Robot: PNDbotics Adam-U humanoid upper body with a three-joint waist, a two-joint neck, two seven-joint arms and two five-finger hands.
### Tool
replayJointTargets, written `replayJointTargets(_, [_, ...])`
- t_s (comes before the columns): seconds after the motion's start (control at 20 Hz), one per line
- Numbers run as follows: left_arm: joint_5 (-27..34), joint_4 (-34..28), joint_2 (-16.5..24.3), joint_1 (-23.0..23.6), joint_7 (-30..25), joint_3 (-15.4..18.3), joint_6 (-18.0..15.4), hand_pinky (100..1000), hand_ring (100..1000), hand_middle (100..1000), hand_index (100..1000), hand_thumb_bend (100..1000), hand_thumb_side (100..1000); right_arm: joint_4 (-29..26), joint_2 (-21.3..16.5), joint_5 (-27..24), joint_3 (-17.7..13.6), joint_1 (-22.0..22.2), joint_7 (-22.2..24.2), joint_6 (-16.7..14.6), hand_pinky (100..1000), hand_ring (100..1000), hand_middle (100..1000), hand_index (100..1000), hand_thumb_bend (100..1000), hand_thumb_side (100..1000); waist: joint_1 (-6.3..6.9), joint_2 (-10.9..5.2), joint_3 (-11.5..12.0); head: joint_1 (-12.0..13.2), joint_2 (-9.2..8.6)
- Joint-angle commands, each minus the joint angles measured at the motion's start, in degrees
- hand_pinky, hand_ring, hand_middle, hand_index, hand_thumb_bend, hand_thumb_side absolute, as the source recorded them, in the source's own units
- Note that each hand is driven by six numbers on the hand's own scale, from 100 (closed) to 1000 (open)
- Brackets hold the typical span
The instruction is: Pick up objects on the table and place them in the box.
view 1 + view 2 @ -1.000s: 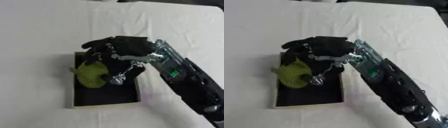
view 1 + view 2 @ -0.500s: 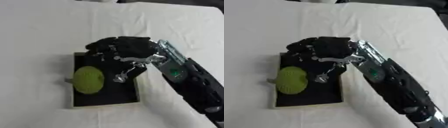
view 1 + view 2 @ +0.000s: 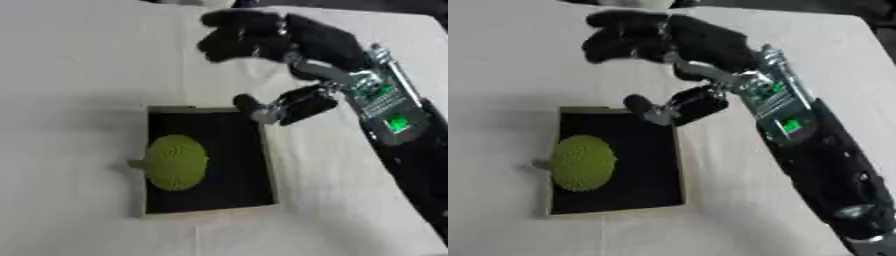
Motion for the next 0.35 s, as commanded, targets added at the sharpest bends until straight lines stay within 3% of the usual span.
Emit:
replayJointTargets(0.05, [-0.5,-1.1,1.5,-0.2,0.4,0.4,-0.1,587,647,563,711,100,561,-3.9,-3.1,-10.2,-7.3,0.9,-4.3,6.0,824,1000,813,930,100,100,0.5,-1.57,-0.3,0.5,-0.66])
replayJointTargets(0.2, [-0.8,-1.1,1.6,0.0,0.6,0.7,-0.2,587,647,563,711,100,561,-6.3,-3.8,-17.7,-12.1,2.6,-9.2,9.9,812,1000,791,914,100,100,0.79,-1.4,-0.7,0.7,-0.77])
replayJointTargets(0.25, [-0.8,-1.1,1.6,0.1,0.7,0.8,-0.3,587,647,563,711,100,560,-7.1,-3.8,-19.8,-13.4,3.1,-11.0,10.6,812,1000,793,913,100,143,0.91,-1.33,-0.8,0.8,-0.79])
replayJointTargets(0.35, [-0.9,-1.1,1.6,0.3,0.9,1.0,-0.5,586,647,563,711,100,560,-7.7,-3.6,-23.3,-15.5,3.5,-14.0,11.4,812,1000,798,918,100,319,1.18,-1.22,-1.0,0.8,-0.91])
